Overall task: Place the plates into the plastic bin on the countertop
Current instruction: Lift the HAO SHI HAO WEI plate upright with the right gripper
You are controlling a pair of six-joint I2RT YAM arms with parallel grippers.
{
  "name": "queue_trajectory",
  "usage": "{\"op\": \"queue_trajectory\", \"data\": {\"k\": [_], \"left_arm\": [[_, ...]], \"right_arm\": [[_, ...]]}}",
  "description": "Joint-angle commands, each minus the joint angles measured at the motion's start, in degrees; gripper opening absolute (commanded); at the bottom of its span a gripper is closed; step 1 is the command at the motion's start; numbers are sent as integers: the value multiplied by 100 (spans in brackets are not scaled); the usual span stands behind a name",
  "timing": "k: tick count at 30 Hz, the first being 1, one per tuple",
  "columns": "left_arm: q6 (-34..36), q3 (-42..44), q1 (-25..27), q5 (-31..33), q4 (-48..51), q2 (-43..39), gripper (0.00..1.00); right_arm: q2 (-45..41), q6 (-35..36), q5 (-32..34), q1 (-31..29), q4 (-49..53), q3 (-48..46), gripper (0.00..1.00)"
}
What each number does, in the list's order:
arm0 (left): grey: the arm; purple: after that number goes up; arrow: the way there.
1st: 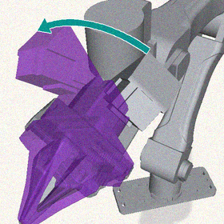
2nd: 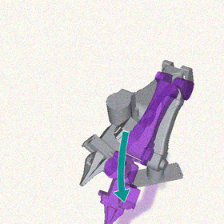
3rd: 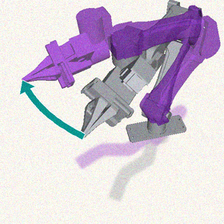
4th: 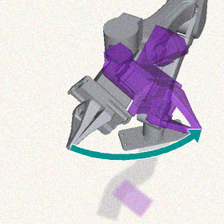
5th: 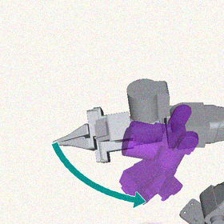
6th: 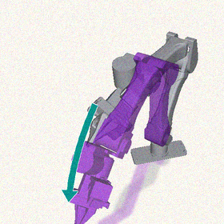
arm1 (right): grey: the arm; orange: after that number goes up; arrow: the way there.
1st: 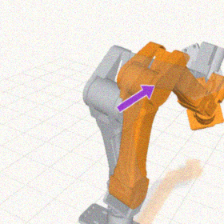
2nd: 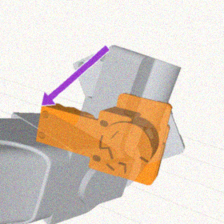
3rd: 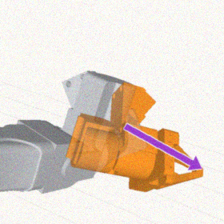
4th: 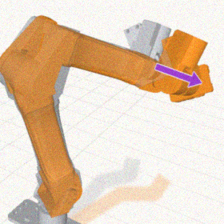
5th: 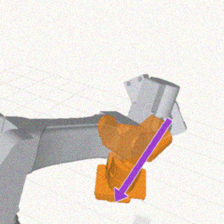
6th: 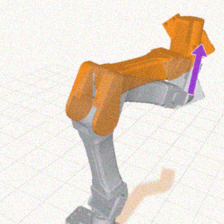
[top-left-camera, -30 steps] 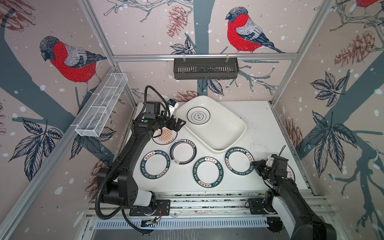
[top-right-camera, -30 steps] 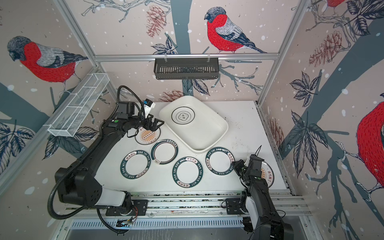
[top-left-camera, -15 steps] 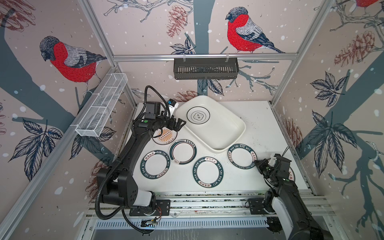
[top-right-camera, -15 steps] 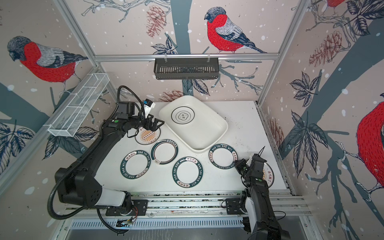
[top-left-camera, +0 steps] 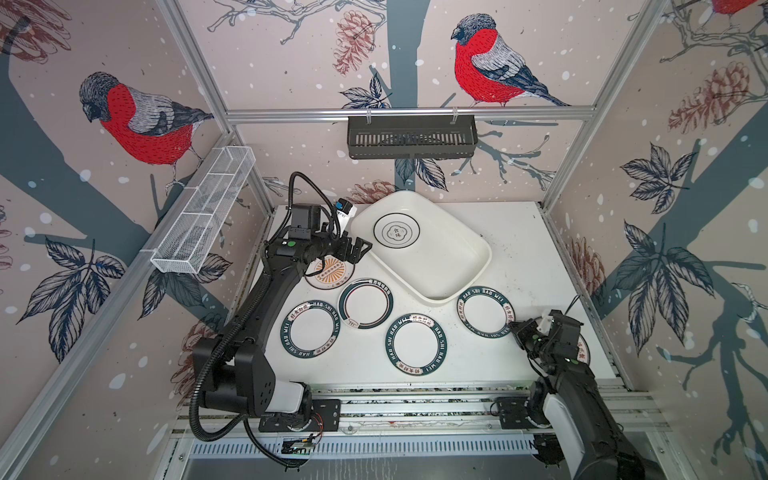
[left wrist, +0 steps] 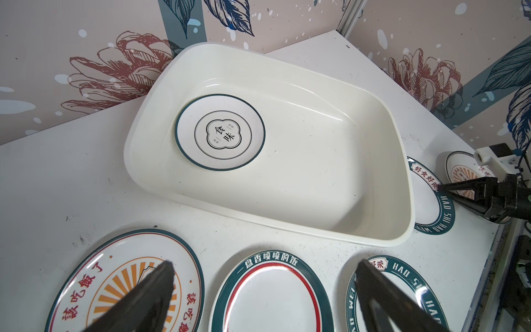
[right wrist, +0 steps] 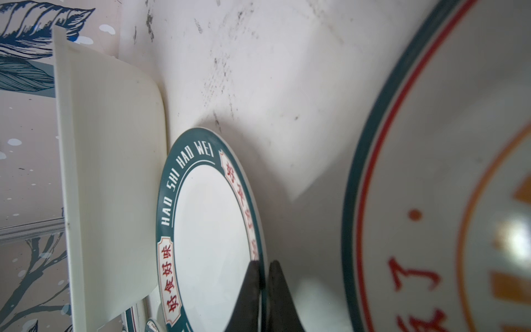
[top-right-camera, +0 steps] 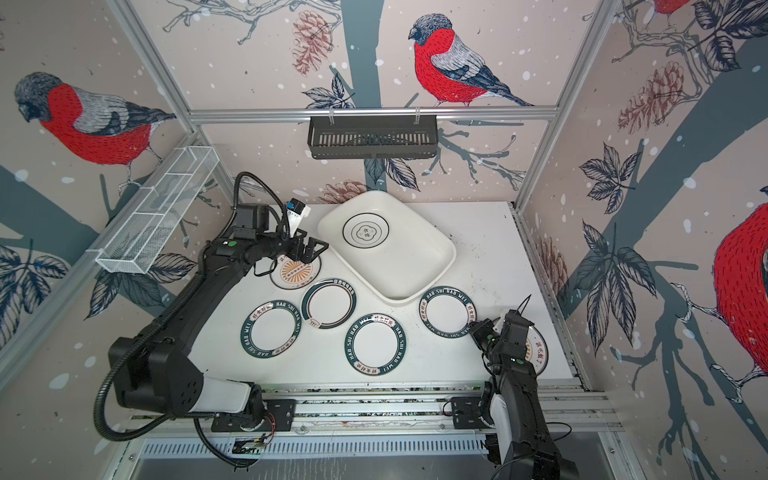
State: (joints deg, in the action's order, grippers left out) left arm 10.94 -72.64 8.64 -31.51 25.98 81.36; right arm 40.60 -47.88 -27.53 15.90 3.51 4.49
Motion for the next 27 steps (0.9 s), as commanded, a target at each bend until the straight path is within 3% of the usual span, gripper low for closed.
{"op": "queue_trajectory", "data": {"k": [1, 27], "left_arm": [[13, 10, 14, -126, -75, -55, 98], [-30, -61, 23, -178, -57, -77, 98]], "right_arm": [[2, -11, 80, 23, 125, 23, 5], [-218, 457, 751, 254, 1295, 1465, 1]]}}
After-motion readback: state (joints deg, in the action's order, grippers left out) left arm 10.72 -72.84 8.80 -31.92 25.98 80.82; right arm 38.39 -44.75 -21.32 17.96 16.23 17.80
